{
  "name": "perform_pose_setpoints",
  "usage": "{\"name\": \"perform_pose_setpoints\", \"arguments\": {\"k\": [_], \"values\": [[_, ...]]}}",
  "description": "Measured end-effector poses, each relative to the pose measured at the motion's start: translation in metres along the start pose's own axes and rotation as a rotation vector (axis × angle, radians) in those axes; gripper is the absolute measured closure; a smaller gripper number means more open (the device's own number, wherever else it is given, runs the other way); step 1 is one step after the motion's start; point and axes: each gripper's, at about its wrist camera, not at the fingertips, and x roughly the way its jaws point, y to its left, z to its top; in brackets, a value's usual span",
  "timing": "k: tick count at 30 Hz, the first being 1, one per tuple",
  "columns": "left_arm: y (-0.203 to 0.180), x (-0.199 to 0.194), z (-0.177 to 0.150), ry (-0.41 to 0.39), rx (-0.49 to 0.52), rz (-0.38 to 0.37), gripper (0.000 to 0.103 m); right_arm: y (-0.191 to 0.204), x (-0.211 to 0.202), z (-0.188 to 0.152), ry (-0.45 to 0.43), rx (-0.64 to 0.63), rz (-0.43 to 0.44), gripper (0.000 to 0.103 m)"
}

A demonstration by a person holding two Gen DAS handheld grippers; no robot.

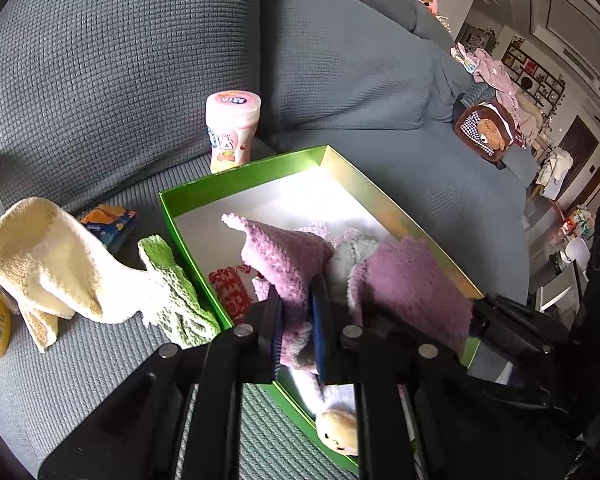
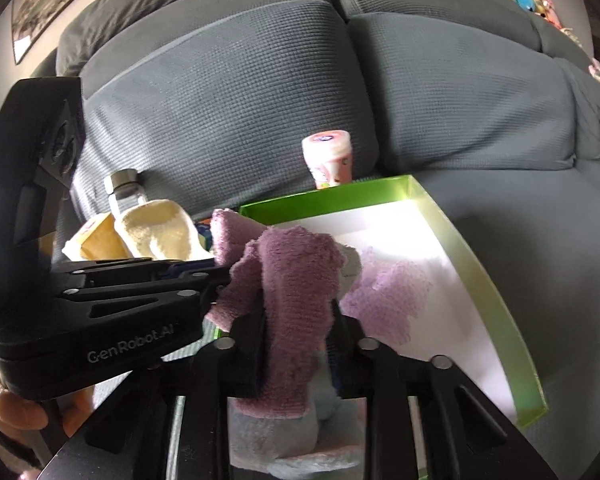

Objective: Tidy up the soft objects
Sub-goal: 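Carry the pink cloth into the green box and open the right gripper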

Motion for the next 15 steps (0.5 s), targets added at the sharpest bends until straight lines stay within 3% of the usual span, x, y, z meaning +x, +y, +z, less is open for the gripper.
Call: {"name": "perform_pose_setpoints", "arguments": {"k": [1, 3, 5, 6, 7, 12, 15], "values": [[0.000, -0.001, 0.000, -0.004, 0.002, 0.006, 0.086, -0.001, -0.001, 0.000, -0.003, 0.004, -0.017, 0.063], [0.001, -0.004, 0.001, -0.006, -0.002, 0.008, 0.067, -0.005, -0.006, 0.000, -0.014, 0.020, -0.037, 0.057], [0.003, -0.009, 0.002, -0.015, -0.013, 0.013, 0.026, -0.012, -0.014, 0.000, -0.029, 0.043, -0.054, 0.056], [0.005, -0.012, 0.003, -0.023, -0.020, 0.003, 0.018, -0.017, -0.018, 0.000, -0.038, 0.055, -0.061, 0.055], [0.005, -0.017, 0.003, -0.037, -0.025, -0.003, 0.012, -0.021, -0.022, -0.001, -0.045, 0.067, -0.068, 0.055], [0.009, -0.042, 0.004, -0.080, -0.034, -0.010, 0.011, -0.042, -0.045, -0.006, -0.077, 0.127, -0.110, 0.047], [0.014, -0.053, -0.001, -0.085, -0.048, -0.007, 0.001, -0.051, -0.055, -0.012, -0.078, 0.161, -0.121, 0.046]]}}
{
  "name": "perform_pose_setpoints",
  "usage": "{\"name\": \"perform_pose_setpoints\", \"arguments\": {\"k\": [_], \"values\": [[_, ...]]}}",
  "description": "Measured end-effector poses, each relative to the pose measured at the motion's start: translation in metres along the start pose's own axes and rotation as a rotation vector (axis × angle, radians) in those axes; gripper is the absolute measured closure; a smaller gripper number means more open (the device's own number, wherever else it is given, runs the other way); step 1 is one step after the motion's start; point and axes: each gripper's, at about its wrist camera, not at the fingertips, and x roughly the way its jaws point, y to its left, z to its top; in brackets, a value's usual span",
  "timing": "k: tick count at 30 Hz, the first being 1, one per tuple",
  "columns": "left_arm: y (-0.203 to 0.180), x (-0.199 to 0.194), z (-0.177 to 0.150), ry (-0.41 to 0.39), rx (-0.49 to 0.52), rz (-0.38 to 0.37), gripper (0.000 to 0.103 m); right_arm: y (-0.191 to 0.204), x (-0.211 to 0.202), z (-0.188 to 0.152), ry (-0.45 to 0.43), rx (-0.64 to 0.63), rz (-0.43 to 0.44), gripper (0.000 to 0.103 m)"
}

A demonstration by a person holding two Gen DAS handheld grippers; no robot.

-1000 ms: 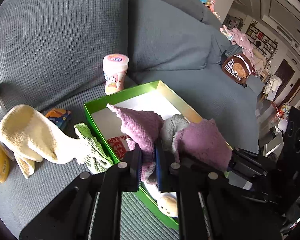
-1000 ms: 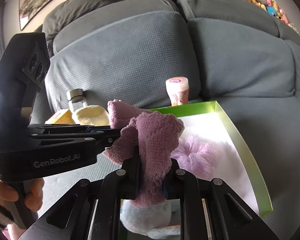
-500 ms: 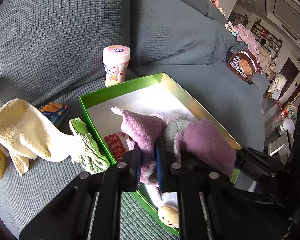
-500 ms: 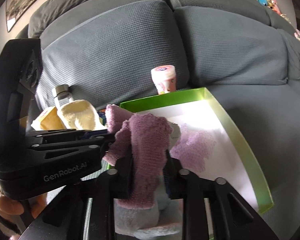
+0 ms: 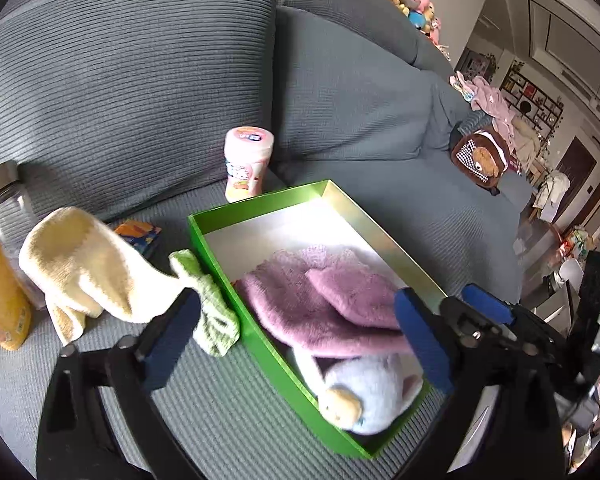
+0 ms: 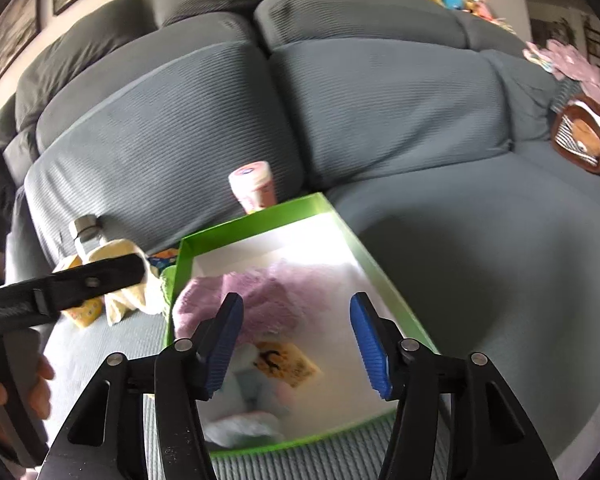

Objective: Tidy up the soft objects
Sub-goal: 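Carry the pink cloth into the green box and open the right gripper, then move the open right gripper toward the cream towel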

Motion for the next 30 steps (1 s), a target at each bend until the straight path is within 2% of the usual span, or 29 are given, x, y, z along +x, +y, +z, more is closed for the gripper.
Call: {"name": "perform_pose_setpoints", "arguments": {"k": [2, 4, 7, 9, 13, 16, 19, 21, 24, 30], "values": [[0.008, -0.010, -0.010, 0.005, -0.008, 0.013, 0.001, -0.004, -0.004, -0.003, 0.008, 0.013, 0.005, 0.045], [0.018, -0.018, -0.023, 0.020, -0.016, 0.047, 0.001, -0.003, -0.008, -0.008, 0.016, 0.012, 0.014, 0.039], [0.040, -0.030, -0.055, 0.058, -0.050, 0.091, 0.001, 0.011, -0.017, -0.017, 0.010, -0.041, 0.058, 0.028], [0.055, -0.035, -0.076, 0.085, -0.076, 0.117, 0.001, 0.029, -0.023, -0.026, 0.008, -0.114, 0.102, 0.016], [0.092, -0.054, -0.120, 0.137, -0.191, 0.150, 0.001, 0.073, -0.034, -0.044, 0.013, -0.264, 0.174, 0.016], [0.109, -0.070, -0.146, 0.140, -0.257, 0.169, 0.001, 0.103, -0.035, -0.054, 0.026, -0.340, 0.226, 0.016], [0.123, -0.093, -0.166, 0.126, -0.280, 0.221, 0.001, 0.129, -0.025, -0.066, 0.084, -0.371, 0.288, 0.016], [0.129, -0.104, -0.174, 0.110, -0.300, 0.225, 0.001, 0.146, -0.014, -0.074, 0.132, -0.373, 0.348, 0.016], [0.141, -0.119, -0.183, 0.084, -0.333, 0.212, 0.001, 0.174, 0.001, -0.083, 0.165, -0.415, 0.359, 0.016], [0.158, -0.124, -0.184, 0.058, -0.359, 0.202, 0.001, 0.234, 0.035, -0.065, 0.109, -0.488, 0.361, 0.016]]}}
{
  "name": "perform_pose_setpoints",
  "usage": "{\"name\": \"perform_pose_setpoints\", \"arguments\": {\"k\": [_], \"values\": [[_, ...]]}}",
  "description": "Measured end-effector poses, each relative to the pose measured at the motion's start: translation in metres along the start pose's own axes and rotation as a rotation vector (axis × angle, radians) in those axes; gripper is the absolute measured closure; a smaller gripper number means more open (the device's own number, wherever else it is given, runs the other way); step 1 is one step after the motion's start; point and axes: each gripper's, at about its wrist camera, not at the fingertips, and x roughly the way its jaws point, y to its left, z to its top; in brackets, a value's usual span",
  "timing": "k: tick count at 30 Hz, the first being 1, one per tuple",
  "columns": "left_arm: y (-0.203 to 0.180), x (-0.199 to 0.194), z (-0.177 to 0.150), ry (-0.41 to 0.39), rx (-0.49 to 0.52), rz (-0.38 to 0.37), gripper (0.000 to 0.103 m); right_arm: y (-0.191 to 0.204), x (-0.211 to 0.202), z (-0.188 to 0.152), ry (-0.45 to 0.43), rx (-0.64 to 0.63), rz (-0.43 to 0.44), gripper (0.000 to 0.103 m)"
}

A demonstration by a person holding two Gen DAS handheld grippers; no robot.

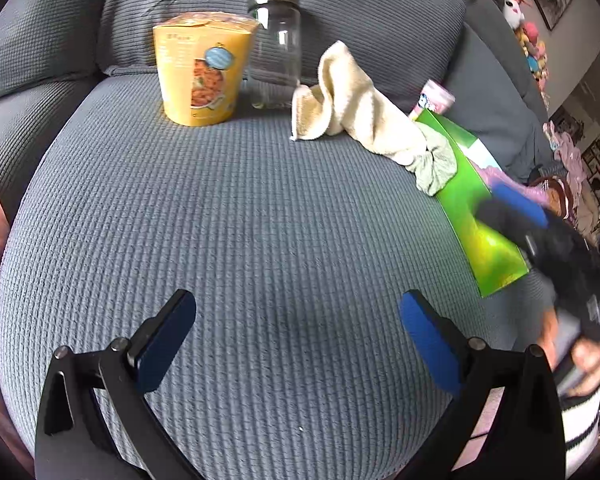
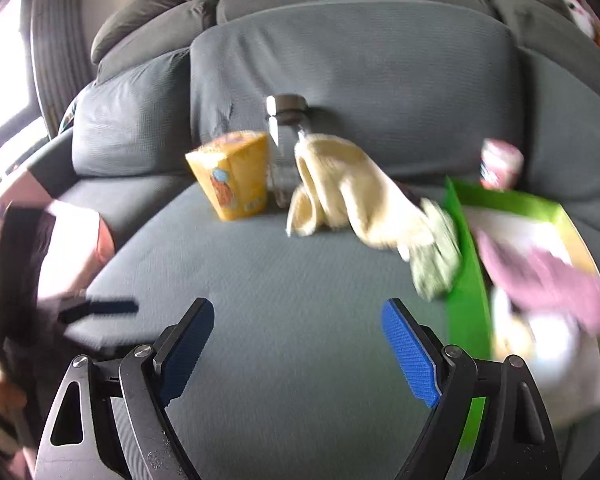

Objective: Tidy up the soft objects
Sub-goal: 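Move the open right gripper toward the cream towel, then grasp the cream towel with the right gripper and lift it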

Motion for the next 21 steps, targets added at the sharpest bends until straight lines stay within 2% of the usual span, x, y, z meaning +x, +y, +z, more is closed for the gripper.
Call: {"name": "perform_pose_setpoints", "arguments": {"k": [4, 6, 10, 11, 12, 13, 14, 15, 17, 21], "values": [[0.011, -0.004, 0.006, -0.018, -0.016, -0.008, 0.001, -0.001, 0.050, 0.043, -0.006, -0.022, -0.099, 0.020], [0.017, -0.006, 0.008, -0.025, -0.022, -0.006, 0.001, -0.008, 0.075, 0.059, 0.021, 0.009, -0.097, 0.027], [0.032, -0.006, 0.014, -0.030, -0.041, 0.000, 0.001, -0.014, 0.114, 0.082, 0.037, 0.028, -0.138, 0.028], [0.035, -0.005, 0.015, -0.027, -0.048, -0.001, 0.001, -0.015, 0.123, 0.085, 0.049, 0.025, -0.144, 0.035], [0.038, -0.003, 0.015, -0.024, -0.055, -0.002, 0.001, -0.017, 0.137, 0.089, 0.080, 0.028, -0.139, 0.051], [0.041, -0.001, 0.016, -0.021, -0.062, -0.002, 0.001, -0.019, 0.145, 0.089, 0.103, 0.033, -0.130, 0.062], [0.043, 0.000, 0.017, -0.019, -0.066, -0.002, 0.001, -0.023, 0.153, 0.088, 0.127, 0.041, -0.120, 0.087], [0.044, 0.001, 0.017, -0.017, -0.069, -0.003, 0.001, -0.026, 0.156, 0.084, 0.143, 0.058, -0.107, 0.092], [0.046, 0.002, 0.016, -0.014, -0.071, -0.008, 0.001, -0.026, 0.143, 0.073, 0.122, 0.079, -0.060, 0.093], [0.050, 0.006, 0.018, -0.007, -0.087, -0.031, 0.001, -0.009, 0.090, 0.032, 0.126, 0.063, 0.112, 0.093]]}}
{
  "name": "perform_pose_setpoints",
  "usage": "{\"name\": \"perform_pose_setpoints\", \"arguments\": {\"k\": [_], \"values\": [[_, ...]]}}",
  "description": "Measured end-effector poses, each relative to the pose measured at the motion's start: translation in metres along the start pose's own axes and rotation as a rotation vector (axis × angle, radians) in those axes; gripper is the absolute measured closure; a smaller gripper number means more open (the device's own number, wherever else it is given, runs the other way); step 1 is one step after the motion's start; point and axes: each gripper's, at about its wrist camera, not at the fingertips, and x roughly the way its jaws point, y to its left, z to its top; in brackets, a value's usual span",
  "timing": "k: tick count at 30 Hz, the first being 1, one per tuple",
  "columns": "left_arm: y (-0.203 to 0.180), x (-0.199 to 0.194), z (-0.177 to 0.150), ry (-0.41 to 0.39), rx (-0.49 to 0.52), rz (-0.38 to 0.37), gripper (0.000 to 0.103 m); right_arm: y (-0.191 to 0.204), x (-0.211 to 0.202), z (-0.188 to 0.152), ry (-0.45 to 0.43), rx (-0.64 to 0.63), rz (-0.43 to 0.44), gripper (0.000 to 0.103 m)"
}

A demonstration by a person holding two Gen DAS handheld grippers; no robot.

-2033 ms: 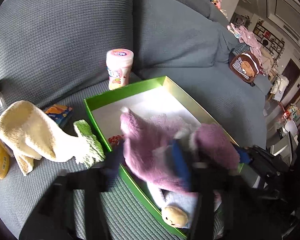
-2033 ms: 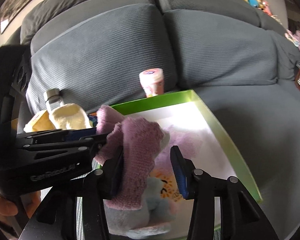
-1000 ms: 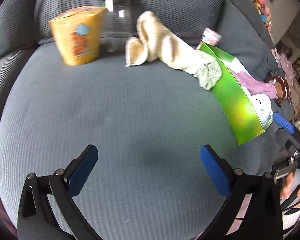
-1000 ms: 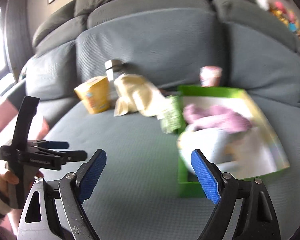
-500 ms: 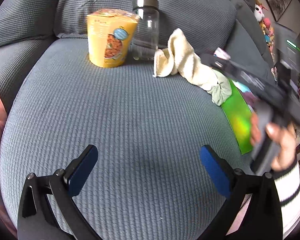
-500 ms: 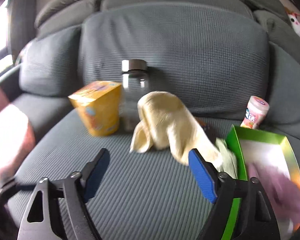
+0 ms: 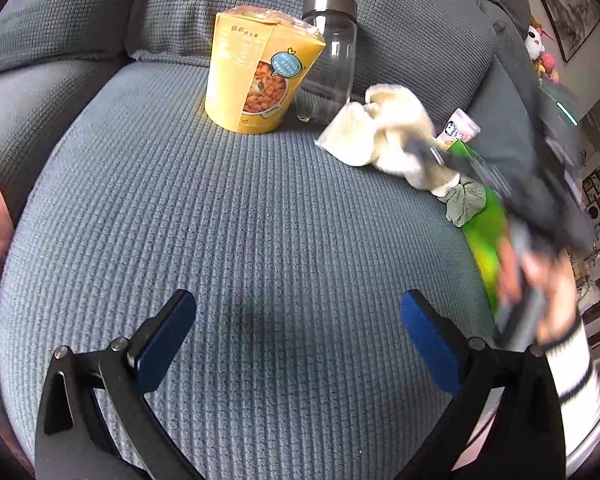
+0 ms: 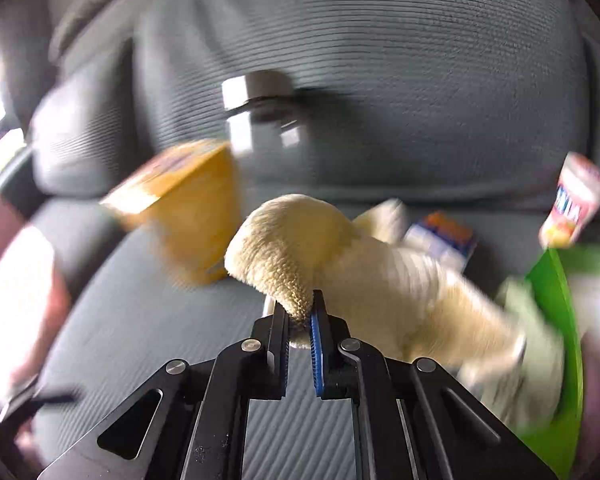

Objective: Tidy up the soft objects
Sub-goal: 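Grasp the cream towel with the right gripper and lift it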

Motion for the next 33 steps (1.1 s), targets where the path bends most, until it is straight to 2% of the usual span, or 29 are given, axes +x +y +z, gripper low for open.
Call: {"name": "perform_pose_setpoints", "arguments": {"k": [1, 5, 11, 14, 16, 18, 20, 23, 28, 31, 33], "values": [[0.000, 0.001, 0.001, 0.001, -0.007, -0.012, 0.001, 0.007, -0.015, -0.019, 0.018, -0.017, 0.058, 0.093], [-0.009, -0.001, 0.001, -0.002, -0.006, -0.042, 0.001, 0.023, -0.052, -0.076, 0.081, -0.051, 0.111, 0.093], [-0.038, -0.003, -0.007, 0.022, 0.060, -0.063, 0.001, 0.032, -0.104, -0.130, 0.115, -0.072, 0.168, 0.093], [-0.053, 0.000, -0.012, 0.036, 0.089, -0.072, 0.001, 0.025, -0.113, -0.136, 0.138, -0.055, 0.156, 0.091], [-0.062, 0.004, -0.013, 0.040, 0.106, -0.071, 0.001, 0.014, -0.114, -0.138, 0.163, -0.010, 0.105, 0.080], [-0.070, 0.005, -0.014, 0.039, 0.123, -0.068, 0.001, 0.004, -0.117, -0.139, 0.158, 0.030, 0.065, 0.048], [-0.076, 0.007, -0.015, 0.036, 0.136, -0.056, 0.001, -0.007, -0.122, -0.139, 0.123, 0.088, 0.080, 0.040], [-0.079, 0.011, -0.015, 0.039, 0.139, -0.028, 0.001, -0.016, -0.121, -0.135, 0.080, 0.142, 0.094, 0.040], [-0.080, 0.015, -0.022, 0.041, 0.171, 0.043, 0.001, -0.032, -0.113, -0.128, 0.026, 0.243, -0.017, 0.040], [-0.080, 0.018, -0.027, 0.062, 0.195, 0.038, 0.001, -0.043, -0.105, -0.124, 0.015, 0.321, -0.029, 0.040], [-0.086, 0.022, -0.032, 0.090, 0.228, 0.022, 0.001, -0.040, -0.095, -0.118, 0.026, 0.304, -0.065, 0.040]]}}
